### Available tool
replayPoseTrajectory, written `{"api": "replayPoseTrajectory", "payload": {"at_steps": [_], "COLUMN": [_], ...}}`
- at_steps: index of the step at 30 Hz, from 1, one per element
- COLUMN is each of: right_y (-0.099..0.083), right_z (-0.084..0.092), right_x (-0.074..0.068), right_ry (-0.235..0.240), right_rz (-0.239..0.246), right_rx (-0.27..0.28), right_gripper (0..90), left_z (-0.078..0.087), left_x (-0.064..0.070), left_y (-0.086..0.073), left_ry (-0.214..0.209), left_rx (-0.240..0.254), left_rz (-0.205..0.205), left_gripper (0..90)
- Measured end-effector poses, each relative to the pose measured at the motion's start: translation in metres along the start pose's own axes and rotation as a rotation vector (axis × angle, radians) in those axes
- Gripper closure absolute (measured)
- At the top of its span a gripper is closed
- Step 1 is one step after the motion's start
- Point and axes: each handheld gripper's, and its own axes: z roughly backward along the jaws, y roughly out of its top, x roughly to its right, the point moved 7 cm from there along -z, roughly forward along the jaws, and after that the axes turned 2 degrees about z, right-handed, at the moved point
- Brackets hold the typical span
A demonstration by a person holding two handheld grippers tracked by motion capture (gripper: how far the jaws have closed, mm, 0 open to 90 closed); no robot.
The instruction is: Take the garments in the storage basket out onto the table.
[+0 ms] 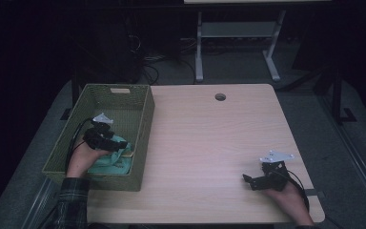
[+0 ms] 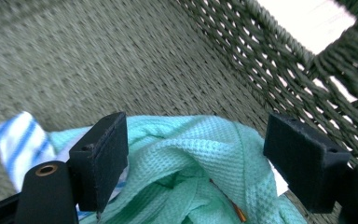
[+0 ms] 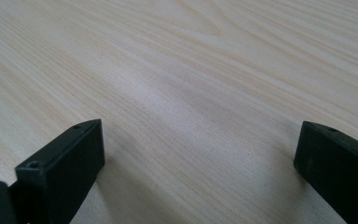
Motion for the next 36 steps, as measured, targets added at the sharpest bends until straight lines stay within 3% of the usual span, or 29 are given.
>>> {"api": "replayPoseTrajectory", "payload": {"at_steps": [6,13,17,24,28,36], "right_y": [0.000,0.000,0.000,0.000,0.000,0.000], "right_z": [0.000,0.000,0.000,0.000,0.000,0.000], "right_x": [0.000,0.000,0.000,0.000,0.000,0.000], "right_ry": [0.000,0.000,0.000,0.000,0.000,-0.001], "right_rz": [0.000,0.001,0.000,0.000,0.001,0.001], "right_rx": [0.000,0.000,0.000,0.000,0.000,0.000], "right_gripper": [1.1,1.1,1.1,1.1,1.1,1.1], "left_z": [-0.008,-0.010,-0.010,-0.003,-0.002,0.011], "left_x": [-0.001,-0.002,-0.003,-0.006,-0.005,-0.007], "left_y": [-0.007,-0.011,-0.015,-0.015,-0.014,-0.006], "left_ry": [0.010,0.004,0.009,0.010,0.004,0.000], "left_rx": [-0.060,-0.087,-0.128,-0.130,-0.129,-0.040], "left_rz": [-0.002,0.012,0.019,0.065,0.074,0.092], "left_gripper": [20.8,23.5,38.8,75.3,80.7,84.2]}}
